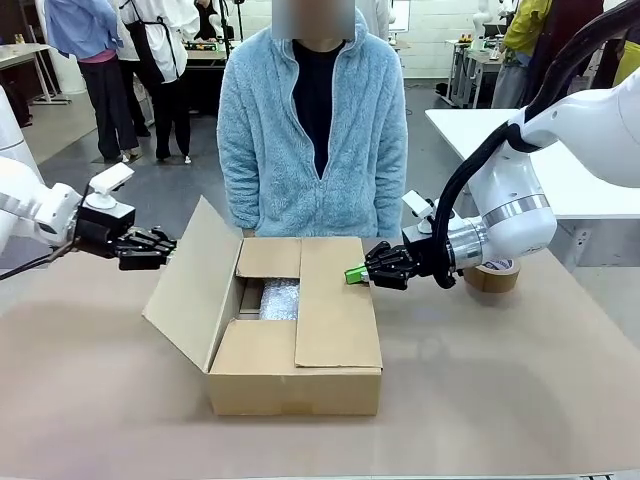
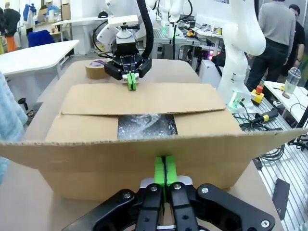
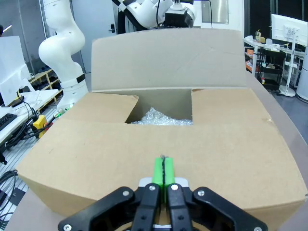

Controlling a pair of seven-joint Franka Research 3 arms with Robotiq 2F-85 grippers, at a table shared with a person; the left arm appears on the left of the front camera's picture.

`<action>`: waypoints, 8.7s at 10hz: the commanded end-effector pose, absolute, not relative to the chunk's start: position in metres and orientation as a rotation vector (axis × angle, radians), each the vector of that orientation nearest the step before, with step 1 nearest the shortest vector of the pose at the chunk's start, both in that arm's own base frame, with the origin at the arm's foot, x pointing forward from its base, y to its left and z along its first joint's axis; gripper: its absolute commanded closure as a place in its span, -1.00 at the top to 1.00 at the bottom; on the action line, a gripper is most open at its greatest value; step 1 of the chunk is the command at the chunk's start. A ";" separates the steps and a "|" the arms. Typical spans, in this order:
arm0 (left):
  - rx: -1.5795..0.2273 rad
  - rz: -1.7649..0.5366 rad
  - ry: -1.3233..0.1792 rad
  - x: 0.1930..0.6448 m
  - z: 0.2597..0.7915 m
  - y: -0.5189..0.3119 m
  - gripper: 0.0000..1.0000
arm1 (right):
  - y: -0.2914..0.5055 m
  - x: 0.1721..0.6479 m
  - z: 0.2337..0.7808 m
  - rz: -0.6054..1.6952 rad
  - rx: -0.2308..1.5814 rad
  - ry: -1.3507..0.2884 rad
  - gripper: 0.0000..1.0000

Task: Wrap the clocks to prevent damage.
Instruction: Push the left (or right) flap of the Package Box to close it, then after the human seals the box with tape, release both hands from the side flaps of the Package Box.

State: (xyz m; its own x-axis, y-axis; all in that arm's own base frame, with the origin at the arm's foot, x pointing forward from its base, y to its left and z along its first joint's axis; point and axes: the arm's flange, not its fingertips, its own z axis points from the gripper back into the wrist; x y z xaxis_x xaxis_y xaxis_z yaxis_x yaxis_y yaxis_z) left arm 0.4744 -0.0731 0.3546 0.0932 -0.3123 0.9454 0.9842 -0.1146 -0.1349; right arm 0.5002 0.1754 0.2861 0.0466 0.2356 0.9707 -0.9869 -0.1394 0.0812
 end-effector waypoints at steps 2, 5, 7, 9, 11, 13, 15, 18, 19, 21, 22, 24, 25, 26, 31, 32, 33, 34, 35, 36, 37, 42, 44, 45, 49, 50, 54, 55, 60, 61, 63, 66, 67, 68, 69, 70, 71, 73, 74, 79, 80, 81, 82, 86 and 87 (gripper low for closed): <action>-1.142 -1.319 -0.784 0.486 0.339 -0.101 -0.99 | 0.177 0.498 0.283 1.356 1.164 -0.914 -0.98; -1.160 -1.293 -0.727 0.492 0.326 -0.125 -0.99 | 0.177 0.498 0.283 1.356 1.164 -0.914 -0.98; -1.154 -1.305 -0.710 0.495 0.324 -0.137 -0.99 | 0.177 0.498 0.283 1.356 1.164 -0.914 -0.98; -1.153 -1.314 -0.699 0.498 0.322 -0.144 -0.99 | 0.177 0.498 0.283 1.356 1.164 -0.914 -0.98; -1.124 -1.340 -0.695 0.498 0.316 -0.151 -0.99 | 0.177 0.498 0.283 1.356 1.164 -0.914 -0.98; -1.108 -1.410 -0.665 0.495 0.308 -0.155 -0.99 | 0.177 0.498 0.283 1.356 1.164 -0.914 -0.98; -1.128 -1.462 -0.613 0.489 0.302 -0.159 -0.99 | 0.177 0.498 0.283 1.356 1.164 -0.914 -0.98; -1.124 -1.504 -0.523 0.481 0.298 -0.154 -0.99 | 0.177 0.498 0.283 1.356 1.164 -0.914 -0.98; -1.154 -1.537 -0.495 0.474 0.308 -0.149 -0.99 | 0.177 0.498 0.283 1.356 1.164 -0.914 -0.98; -1.143 -1.458 -0.609 0.486 0.313 -0.158 -0.99 | 0.177 0.498 0.283 1.356 1.164 -0.914 -0.98; -1.143 -1.458 -0.609 0.486 0.313 -0.158 -0.99 | 0.177 0.498 0.283 1.356 1.164 -0.914 -0.98; -1.143 -1.458 -0.609 0.486 0.313 -0.158 -0.99 | 0.177 0.498 0.283 1.356 1.164 -0.914 -0.98; -1.143 -1.458 -0.609 0.486 0.313 -0.158 -0.99 | 0.177 0.498 0.283 1.356 1.164 -0.914 -0.98; -1.143 -1.458 -0.609 0.486 0.313 -0.158 -0.99 | 0.177 0.498 0.283 1.356 1.164 -0.914 -0.98; -1.143 -1.458 -0.609 0.486 0.313 -0.158 -0.99 | 0.177 0.498 0.283 1.356 1.164 -0.914 -0.98; -1.143 -1.458 -0.609 0.486 0.313 -0.158 -0.99 | 0.177 0.498 0.283 1.356 1.164 -0.914 -0.98; -1.143 -1.458 -0.609 0.486 0.313 -0.158 -0.99 | 0.177 0.498 0.283 1.356 1.164 -0.914 -0.98; -1.143 -1.458 -0.609 0.486 0.313 -0.158 -0.99 | 0.177 0.498 0.283 1.356 1.164 -0.914 -0.98; -1.143 -1.458 -0.609 0.486 0.313 -0.158 -0.99 | 0.177 0.498 0.283 1.356 1.164 -0.914 -0.98; -1.143 -1.458 -0.609 0.486 0.313 -0.158 -0.99 | 0.177 0.498 0.283 1.356 1.164 -0.914 -0.98; -1.143 -1.458 -0.609 0.486 0.313 -0.158 -0.99 | 0.177 0.498 0.283 1.356 1.164 -0.914 -0.98; -1.143 -1.458 -0.609 0.486 0.313 -0.158 -0.99 | 0.177 0.498 0.283 1.356 1.164 -0.914 -0.98; -1.143 -1.458 -0.609 0.486 0.313 -0.158 -0.99 | 0.177 0.498 0.283 1.356 1.164 -0.914 -0.98; -1.143 -1.458 -0.609 0.486 0.313 -0.158 -0.99 | 0.177 0.498 0.283 1.356 1.164 -0.914 -0.98; -1.143 -1.458 -0.609 0.486 0.313 -0.158 -0.99 | 0.177 0.498 0.283 1.356 1.164 -0.914 -0.98; -1.143 -1.458 -0.609 0.486 0.313 -0.158 -0.99 | 0.177 0.498 0.283 1.356 1.164 -0.914 -0.98; -1.143 -1.458 -0.609 0.486 0.313 -0.158 -0.99 | 0.177 0.498 0.283 1.356 1.164 -0.914 -0.98; -1.143 -1.458 -0.609 0.486 0.313 -0.158 -0.99 | 0.177 0.498 0.283 1.356 1.164 -0.914 -0.98; -1.143 -1.458 -0.609 0.486 0.313 -0.158 -0.99 | 0.177 0.498 0.283 1.356 1.164 -0.914 -0.98; -1.143 -1.458 -0.609 0.486 0.313 -0.158 -0.99 | 0.177 0.498 0.283 1.356 1.164 -0.914 -0.98; -1.143 -1.458 -0.609 0.486 0.313 -0.158 -0.99 | 0.177 0.498 0.283 1.356 1.164 -0.914 -0.98; -1.143 -1.458 -0.609 0.486 0.313 -0.158 -0.99 | 0.177 0.498 0.283 1.356 1.164 -0.914 -0.98; -1.143 -1.458 -0.609 0.486 0.313 -0.158 -0.99 | 0.177 0.498 0.283 1.356 1.164 -0.914 -0.98; -1.143 -1.458 -0.609 0.486 0.313 -0.158 -0.99 | 0.177 0.498 0.283 1.356 1.164 -0.914 -0.98; -1.143 -1.458 -0.609 0.486 0.313 -0.158 -0.99 | 0.177 0.498 0.283 1.356 1.164 -0.914 -0.98; -1.143 -1.458 -0.609 0.486 0.313 -0.158 -0.99 | 0.177 0.498 0.283 1.356 1.164 -0.914 -0.98; -1.143 -1.458 -0.609 0.486 0.313 -0.158 -0.99 | 0.177 0.498 0.283 1.356 1.164 -0.914 -0.98; -1.143 -1.458 -0.609 0.486 0.313 -0.158 -0.99 | 0.177 0.498 0.283 1.356 1.164 -0.914 -0.98; -1.143 -1.458 -0.609 0.486 0.313 -0.158 -0.99 | 0.177 0.498 0.283 1.356 1.164 -0.914 -0.98; -1.143 -1.458 -0.609 0.486 0.313 -0.158 -0.99 | 0.177 0.498 0.283 1.356 1.164 -0.914 -0.98; -1.143 -1.458 -0.609 0.486 0.313 -0.158 -0.99 | 0.177 0.498 0.283 1.356 1.164 -0.914 -0.98; -1.143 -1.458 -0.609 0.486 0.313 -0.158 -0.99 | 0.177 0.498 0.283 1.356 1.164 -0.914 -0.98; -1.143 -1.458 -0.609 0.486 0.313 -0.158 -0.99 | 0.177 0.498 0.283 1.356 1.164 -0.914 -0.98; -1.143 -1.458 -0.609 0.486 0.313 -0.158 -0.99 | 0.177 0.498 0.283 1.356 1.164 -0.914 -0.98; -1.143 -1.458 -0.609 0.486 0.313 -0.158 -0.99 | 0.177 0.498 0.283 1.356 1.164 -0.914 -0.98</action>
State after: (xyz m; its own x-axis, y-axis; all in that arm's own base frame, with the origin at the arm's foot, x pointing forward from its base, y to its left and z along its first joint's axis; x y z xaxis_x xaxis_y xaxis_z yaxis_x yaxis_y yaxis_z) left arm 0.4855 -0.1567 0.3156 0.0983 -0.4420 0.8916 0.9414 -0.2494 -0.2273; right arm 0.5002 0.1755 0.2859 0.0473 0.2349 0.9709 -0.9868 -0.1394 0.0818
